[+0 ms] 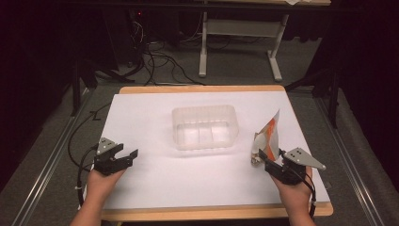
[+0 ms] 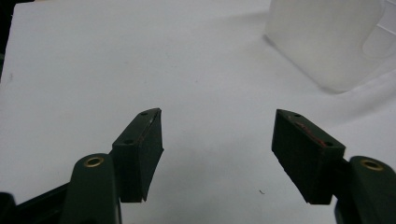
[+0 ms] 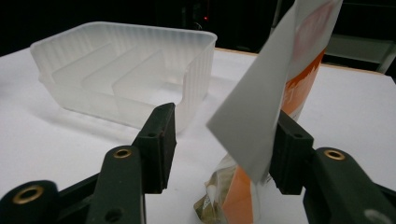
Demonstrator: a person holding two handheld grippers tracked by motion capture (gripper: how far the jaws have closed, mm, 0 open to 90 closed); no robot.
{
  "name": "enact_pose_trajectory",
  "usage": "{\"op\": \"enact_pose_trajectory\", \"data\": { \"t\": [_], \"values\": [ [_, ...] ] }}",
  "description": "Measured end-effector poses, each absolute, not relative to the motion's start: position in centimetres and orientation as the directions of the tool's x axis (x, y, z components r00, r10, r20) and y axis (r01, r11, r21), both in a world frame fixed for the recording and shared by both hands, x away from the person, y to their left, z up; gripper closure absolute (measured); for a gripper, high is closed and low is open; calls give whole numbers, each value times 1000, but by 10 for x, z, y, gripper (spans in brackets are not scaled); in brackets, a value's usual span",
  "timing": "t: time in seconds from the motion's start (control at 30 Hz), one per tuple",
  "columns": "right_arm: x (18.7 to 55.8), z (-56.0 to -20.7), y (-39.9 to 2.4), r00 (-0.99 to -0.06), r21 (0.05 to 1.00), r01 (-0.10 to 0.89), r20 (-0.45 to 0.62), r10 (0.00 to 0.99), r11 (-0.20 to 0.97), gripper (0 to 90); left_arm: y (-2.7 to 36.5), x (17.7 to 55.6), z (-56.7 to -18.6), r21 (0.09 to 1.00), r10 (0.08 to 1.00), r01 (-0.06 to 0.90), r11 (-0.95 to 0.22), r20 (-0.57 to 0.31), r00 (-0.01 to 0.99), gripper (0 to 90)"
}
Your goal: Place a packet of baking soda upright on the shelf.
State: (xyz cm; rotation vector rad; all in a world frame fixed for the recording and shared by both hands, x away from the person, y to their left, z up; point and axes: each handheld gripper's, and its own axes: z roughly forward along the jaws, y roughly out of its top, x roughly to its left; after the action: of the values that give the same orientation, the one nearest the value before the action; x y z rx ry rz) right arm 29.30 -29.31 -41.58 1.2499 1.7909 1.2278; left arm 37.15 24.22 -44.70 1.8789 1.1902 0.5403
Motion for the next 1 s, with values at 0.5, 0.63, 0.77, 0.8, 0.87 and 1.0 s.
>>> {"op": "enact_pose_trajectory", "data": {
  "t": [0.5,0.63,0.77,0.8,0.87,1.0],
  "values": [
    [303,-417,-298,-237,952,307,73,969,3,762,240,373,-449,818,883,529,-224,-60,466,340],
    [305,-417,-298,-222,952,307,65,973,6,870,239,372,-448,817,882,530,-227,-58,467,341],
    [305,-416,-302,-225,950,311,70,972,4,900,239,373,-449,817,881,530,-228,-58,469,341],
    [305,-416,-303,-230,950,313,73,971,3,900,239,373,-449,817,881,529,-228,-58,469,340],
    [306,-416,-305,-233,949,315,71,970,7,900,239,372,-449,818,881,529,-228,-58,469,340],
    [307,-413,-307,-245,948,319,68,967,14,900,239,372,-449,817,882,529,-228,-57,468,340]
  ]
}}
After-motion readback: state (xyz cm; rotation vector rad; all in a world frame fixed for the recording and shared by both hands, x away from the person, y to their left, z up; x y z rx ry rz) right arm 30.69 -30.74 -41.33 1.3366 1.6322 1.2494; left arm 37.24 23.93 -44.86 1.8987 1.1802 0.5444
